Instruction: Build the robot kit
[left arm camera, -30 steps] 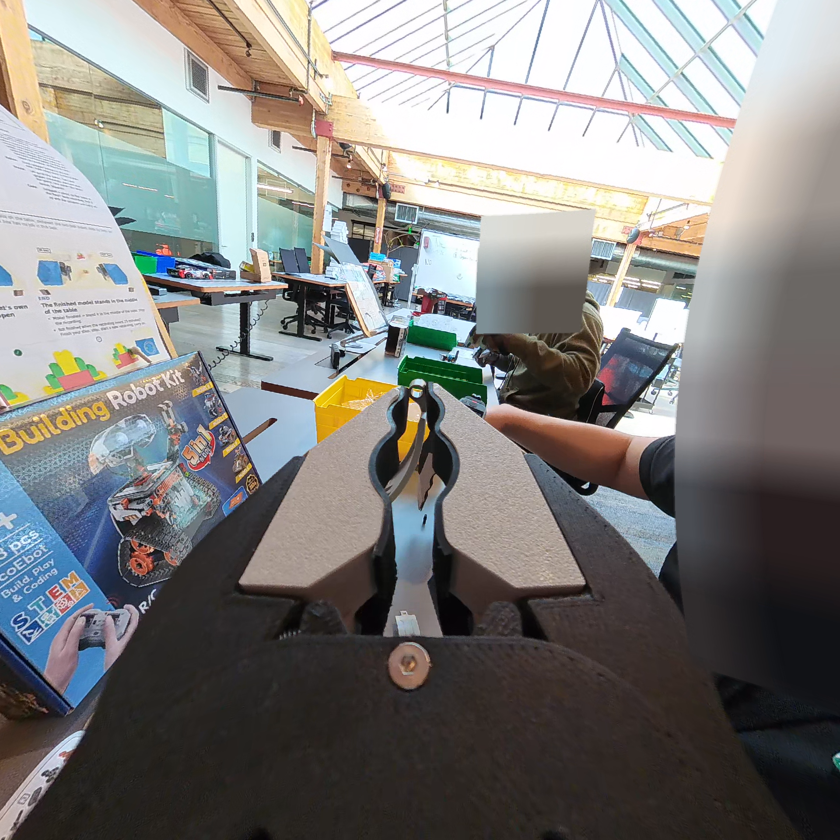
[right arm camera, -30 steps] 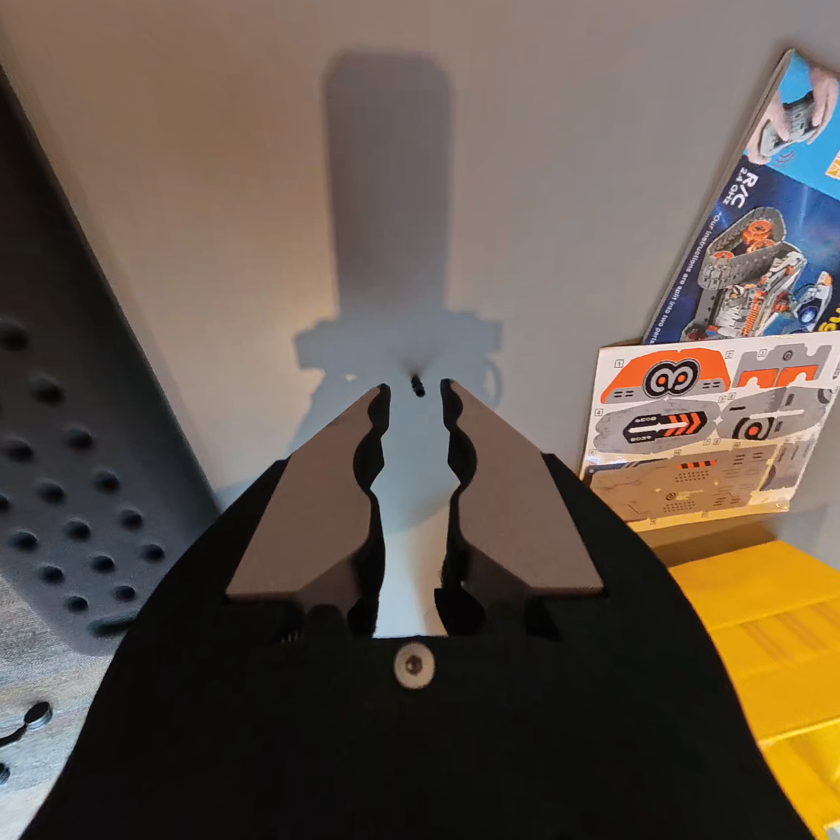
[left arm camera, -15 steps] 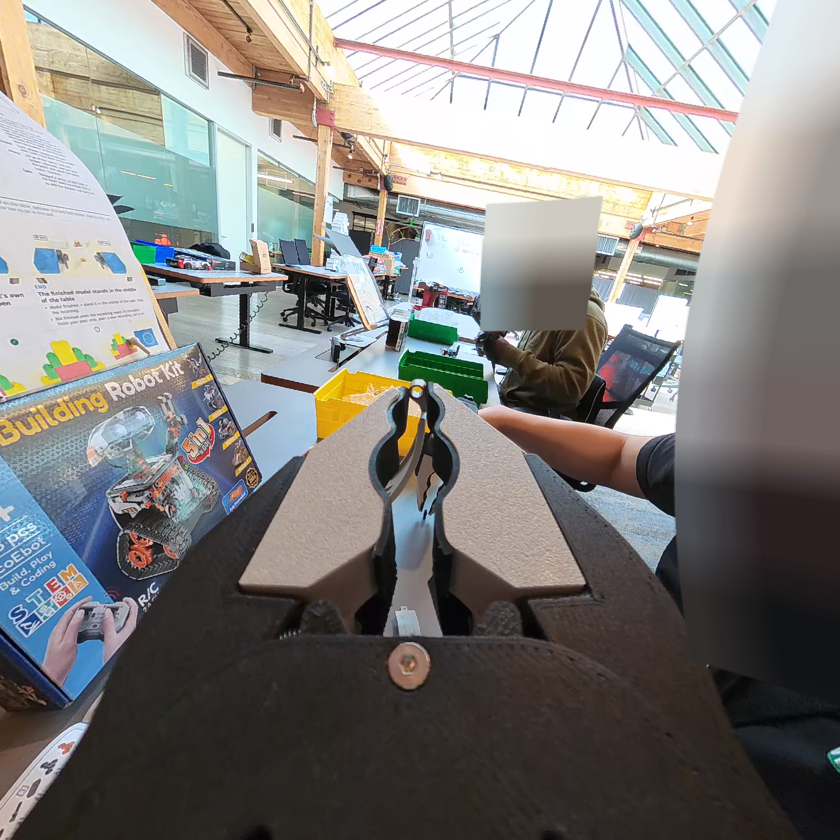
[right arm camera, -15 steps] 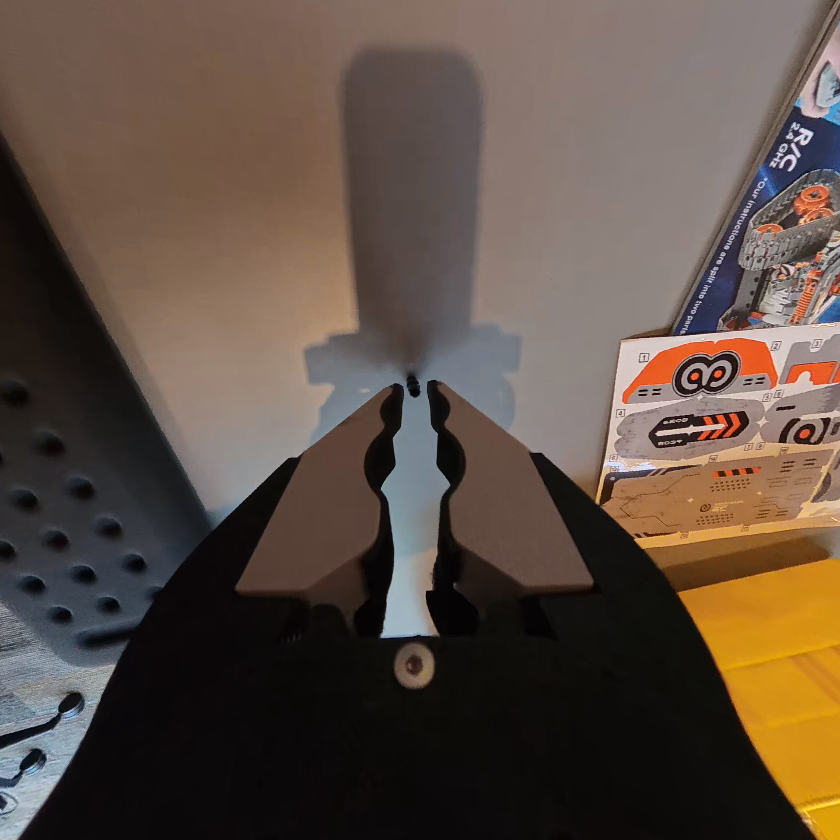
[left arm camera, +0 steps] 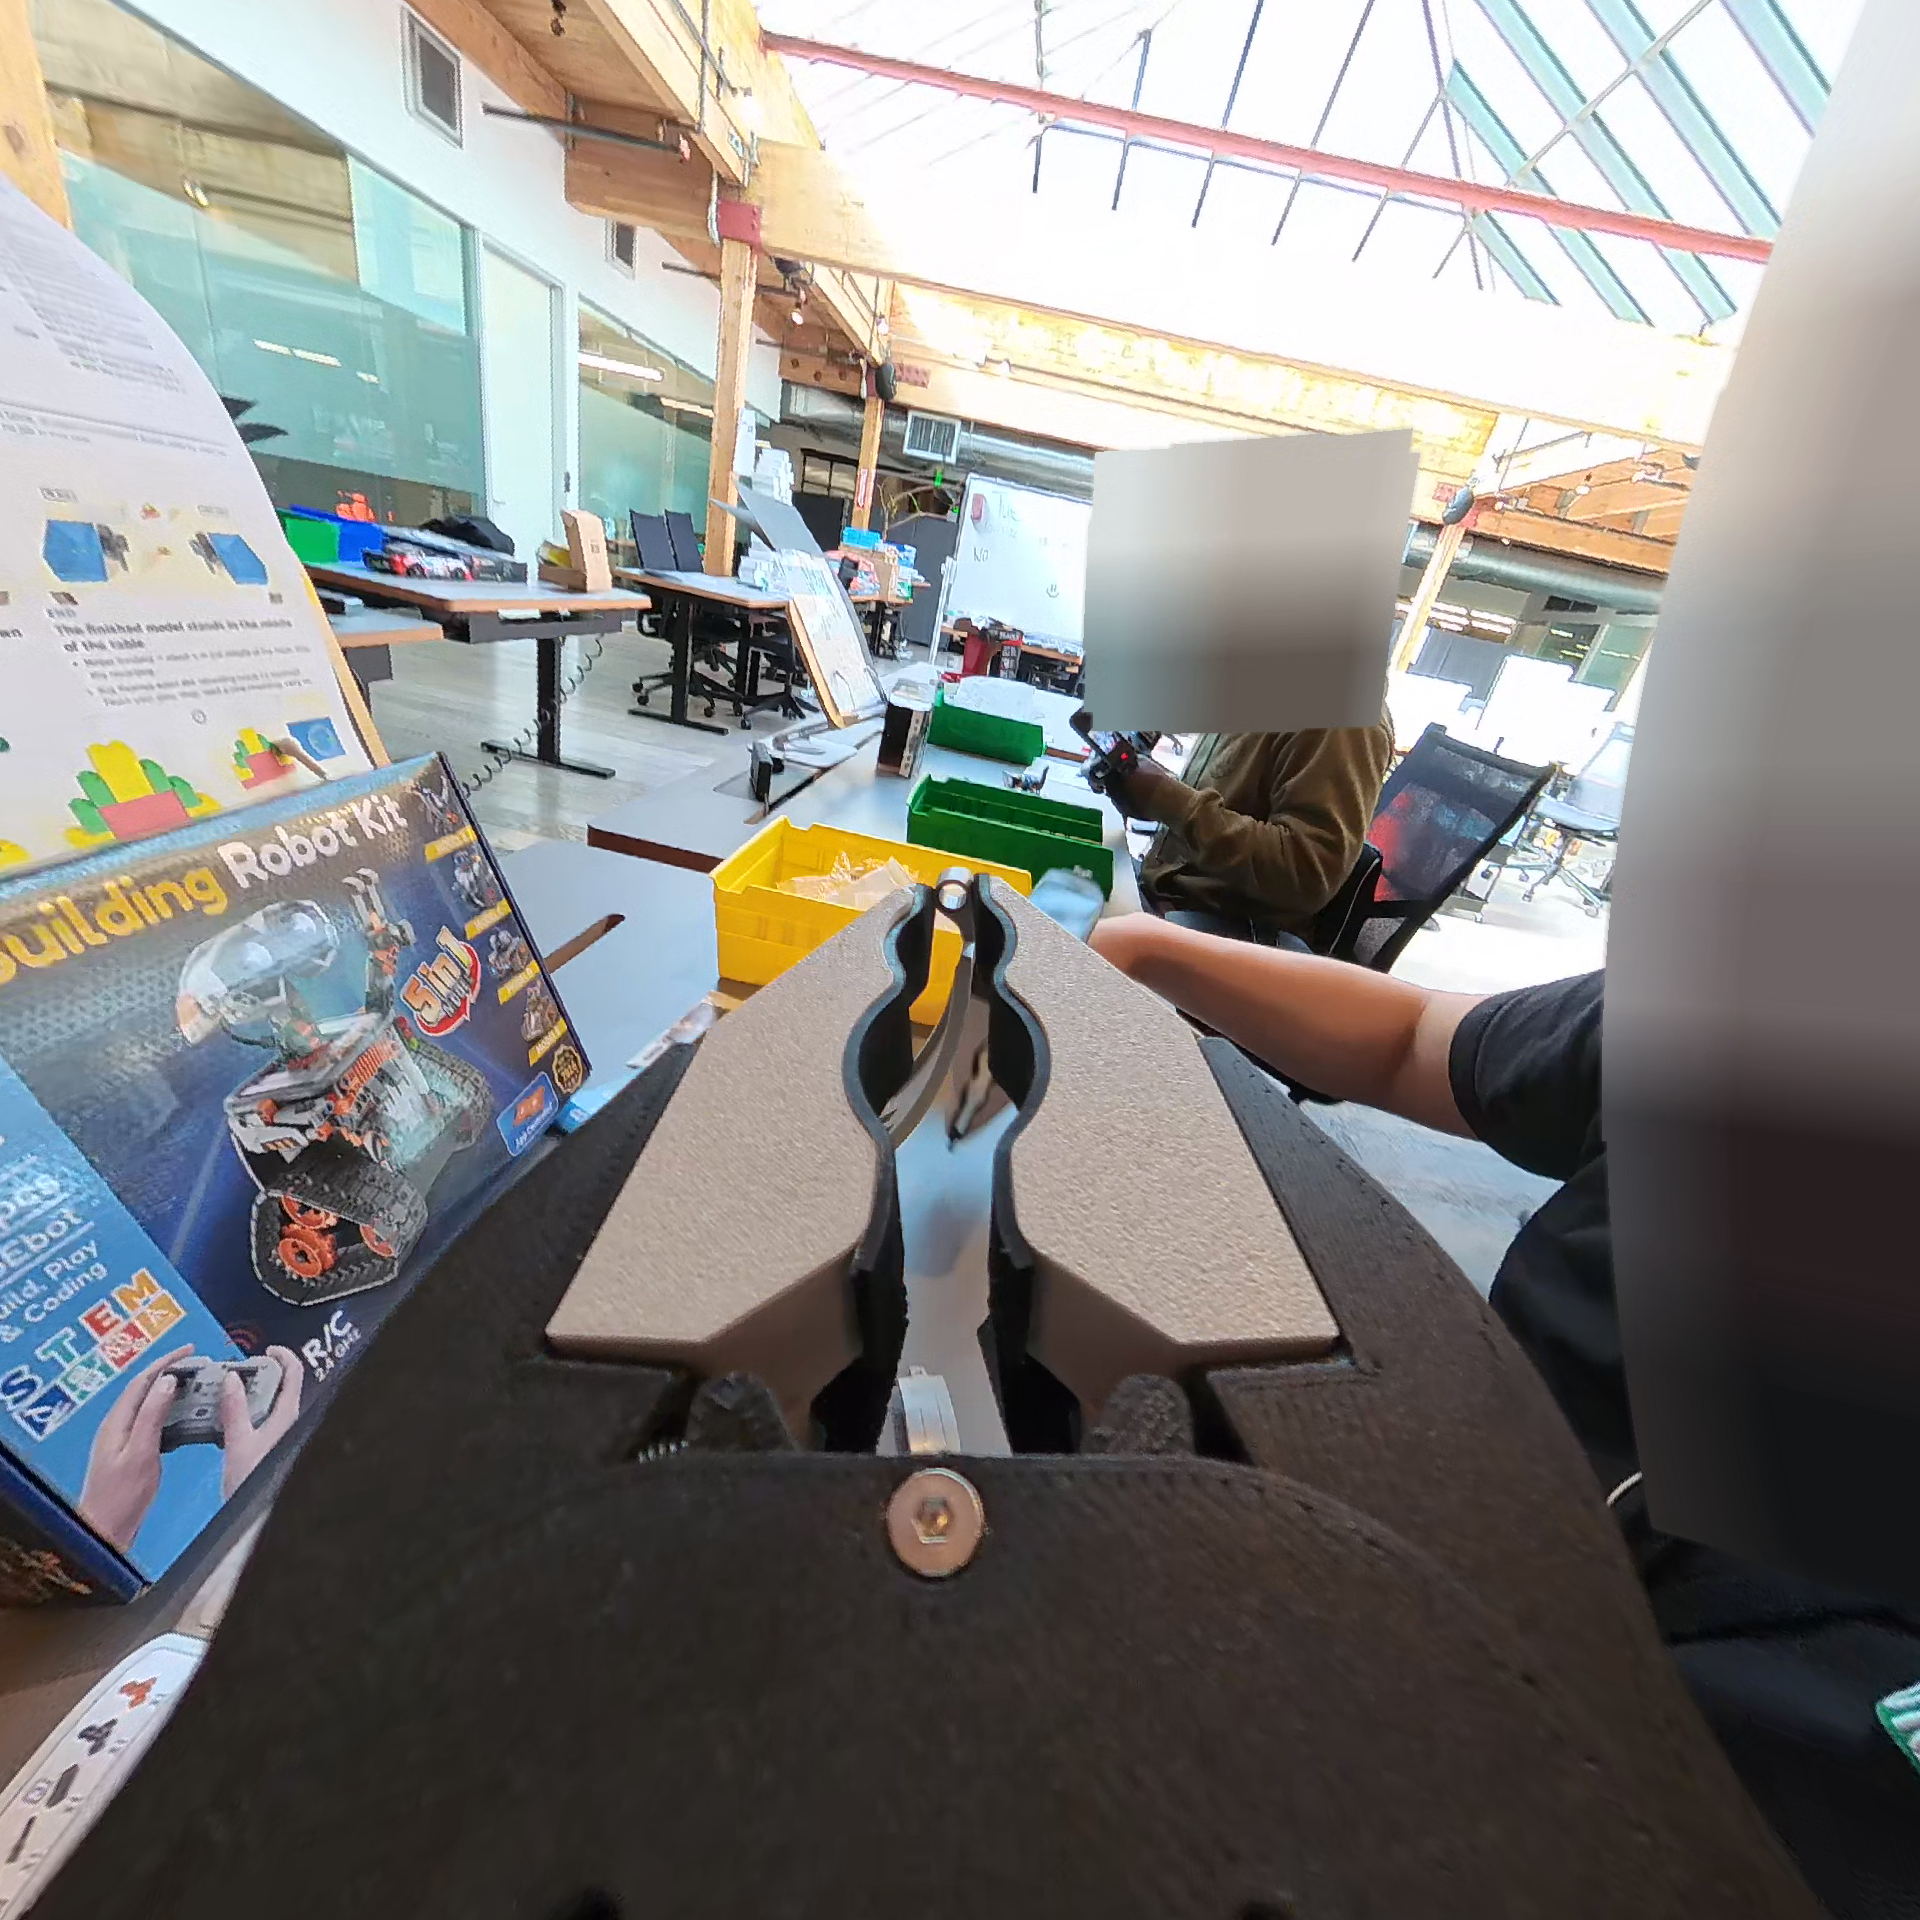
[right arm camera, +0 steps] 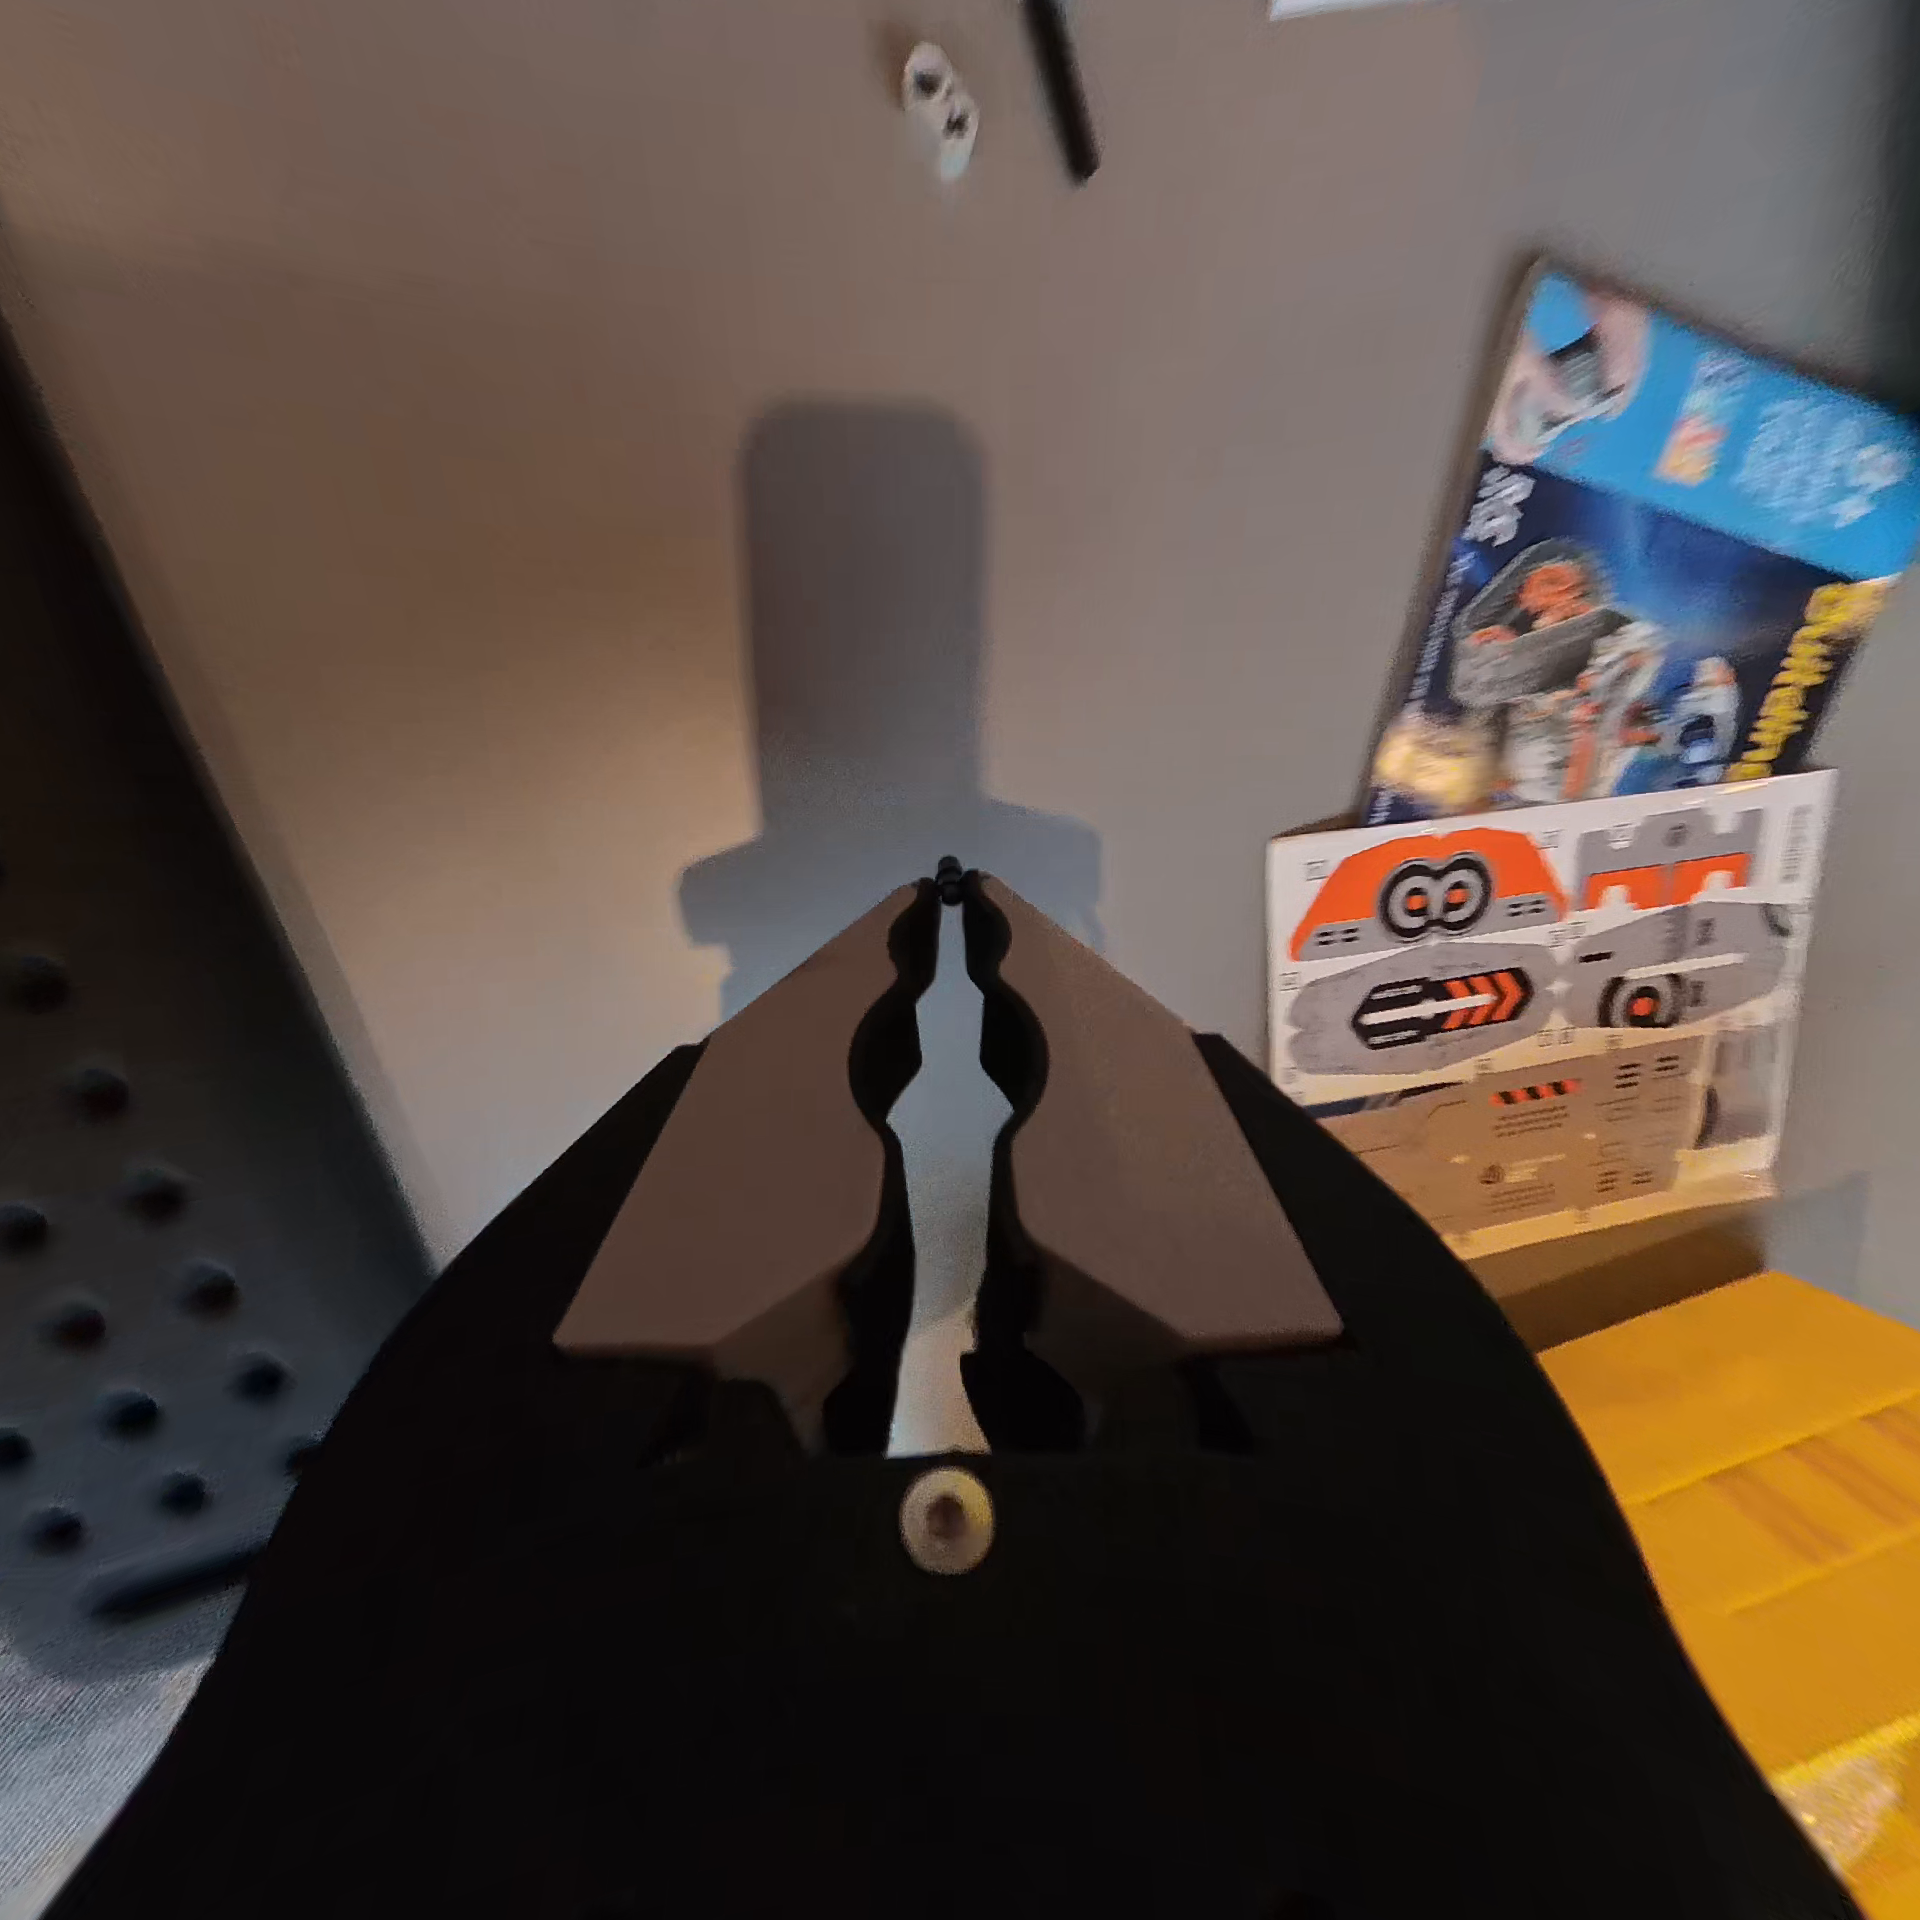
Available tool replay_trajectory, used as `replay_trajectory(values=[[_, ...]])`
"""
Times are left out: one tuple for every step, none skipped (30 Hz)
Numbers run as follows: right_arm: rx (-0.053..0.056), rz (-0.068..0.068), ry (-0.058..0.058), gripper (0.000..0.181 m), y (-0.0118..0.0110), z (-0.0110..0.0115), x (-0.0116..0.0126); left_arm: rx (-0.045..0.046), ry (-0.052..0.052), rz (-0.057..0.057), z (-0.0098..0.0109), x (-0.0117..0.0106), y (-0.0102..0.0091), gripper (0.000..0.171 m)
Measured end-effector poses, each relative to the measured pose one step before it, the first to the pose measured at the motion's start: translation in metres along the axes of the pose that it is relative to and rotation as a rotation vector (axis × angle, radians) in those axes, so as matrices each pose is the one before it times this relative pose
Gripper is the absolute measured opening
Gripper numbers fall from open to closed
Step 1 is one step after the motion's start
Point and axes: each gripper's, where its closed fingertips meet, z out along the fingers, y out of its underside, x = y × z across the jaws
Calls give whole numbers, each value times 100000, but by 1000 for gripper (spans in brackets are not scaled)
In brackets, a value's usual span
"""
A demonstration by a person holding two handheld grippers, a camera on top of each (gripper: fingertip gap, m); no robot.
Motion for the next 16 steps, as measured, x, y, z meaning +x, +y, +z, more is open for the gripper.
replay_trajectory(values=[[3862,5,4330,3,-540,-582,912,-2137,980,-849,288,8,399,4],[4068,1155,5434,3,-476,-512,1290,-2861,1127,-905,403,-4,510,4],[4236,2474,4158,3,-389,-342,1307,-2682,862,-685,534,-83,503,4],[4405,3840,3775,3,-434,-252,1404,-2026,915,-762,630,-134,412,4],[6282,4508,3198,3,-1109,-356,1310,-1465,1996,-1349,704,-28,339,4],[10276,3463,700,3,-2450,-629,609,-870,4019,-2027,738,240,244,4],[12695,563,421,3,-3516,-797,113,-177,5306,-2692,705,405,126,4],[11949,-2305,923,2,-3857,-661,-178,116,5059,-3226,655,350,70,4],[10685,-3705,567,3,-3885,-454,-376,26,4317,-3221,573,259,79,5],[10668,-3460,-726,3,-3886,-274,-541,-2,3816,-2671,514,229,71,4],[10467,-2369,-2471,3,-3732,-91,-716,212,3641,-1796,472,272,21,5],[9219,-1459,-2372,3,-3286,94,-604,614,3492,-1091,442,302,-61,5],[7971,-1253,-2626,3,-2789,196,-608,938,3209,-879,420,308,-113,5],[6699,-924,-3998,3,-2245,254,-788,952,3125,-823,402,304,-127,5],[5004,46,-4141,3,-1676,283,-731,767,3078,-946,396,300,-73,5],[4503,629,-2563,3,-1300,233,-455,594,2755,-1124,384,219,-52,5]])
